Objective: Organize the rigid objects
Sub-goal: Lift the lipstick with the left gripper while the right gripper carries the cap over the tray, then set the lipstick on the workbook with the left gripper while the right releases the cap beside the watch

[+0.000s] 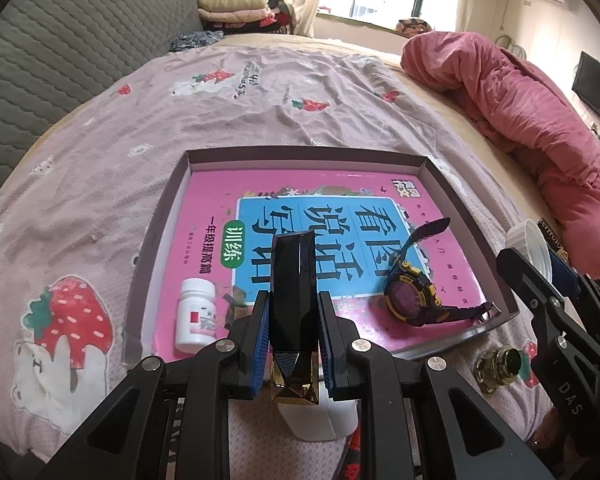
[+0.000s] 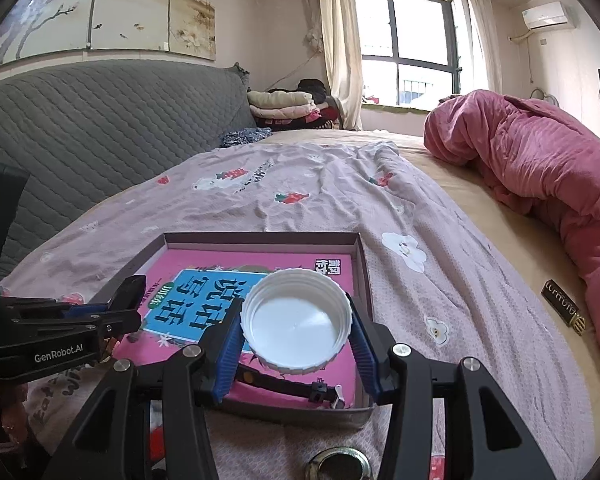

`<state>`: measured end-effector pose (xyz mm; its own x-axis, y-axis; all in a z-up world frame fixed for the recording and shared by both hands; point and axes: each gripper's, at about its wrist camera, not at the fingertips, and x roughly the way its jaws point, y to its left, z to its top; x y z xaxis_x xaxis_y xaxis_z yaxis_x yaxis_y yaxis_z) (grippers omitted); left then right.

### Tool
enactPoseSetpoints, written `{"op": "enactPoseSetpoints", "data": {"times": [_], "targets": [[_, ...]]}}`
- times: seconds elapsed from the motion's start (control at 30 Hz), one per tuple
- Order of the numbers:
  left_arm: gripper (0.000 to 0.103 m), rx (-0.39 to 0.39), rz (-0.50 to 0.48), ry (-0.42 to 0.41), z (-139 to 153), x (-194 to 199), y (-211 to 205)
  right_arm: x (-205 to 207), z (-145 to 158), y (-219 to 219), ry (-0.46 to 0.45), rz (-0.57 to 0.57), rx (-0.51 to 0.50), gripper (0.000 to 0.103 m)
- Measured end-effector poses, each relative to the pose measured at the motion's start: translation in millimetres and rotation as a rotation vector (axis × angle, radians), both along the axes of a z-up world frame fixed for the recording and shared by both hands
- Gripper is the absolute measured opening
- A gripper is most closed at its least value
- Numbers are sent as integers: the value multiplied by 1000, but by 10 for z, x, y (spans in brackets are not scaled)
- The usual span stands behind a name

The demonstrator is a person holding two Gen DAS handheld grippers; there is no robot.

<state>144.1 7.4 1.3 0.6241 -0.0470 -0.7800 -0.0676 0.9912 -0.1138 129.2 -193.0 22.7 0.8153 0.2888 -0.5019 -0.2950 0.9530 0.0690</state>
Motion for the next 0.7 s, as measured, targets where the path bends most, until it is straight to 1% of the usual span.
{"op": "enactPoseSetpoints", "data": {"times": [0.4,0.7], "targets": [[22,4,-11,27,-118,184,-66,181,-134,33,35,13,-20,50],[22,4,-15,49,-216,245,-106,251,-184,29,53,15,-26,50]]}}
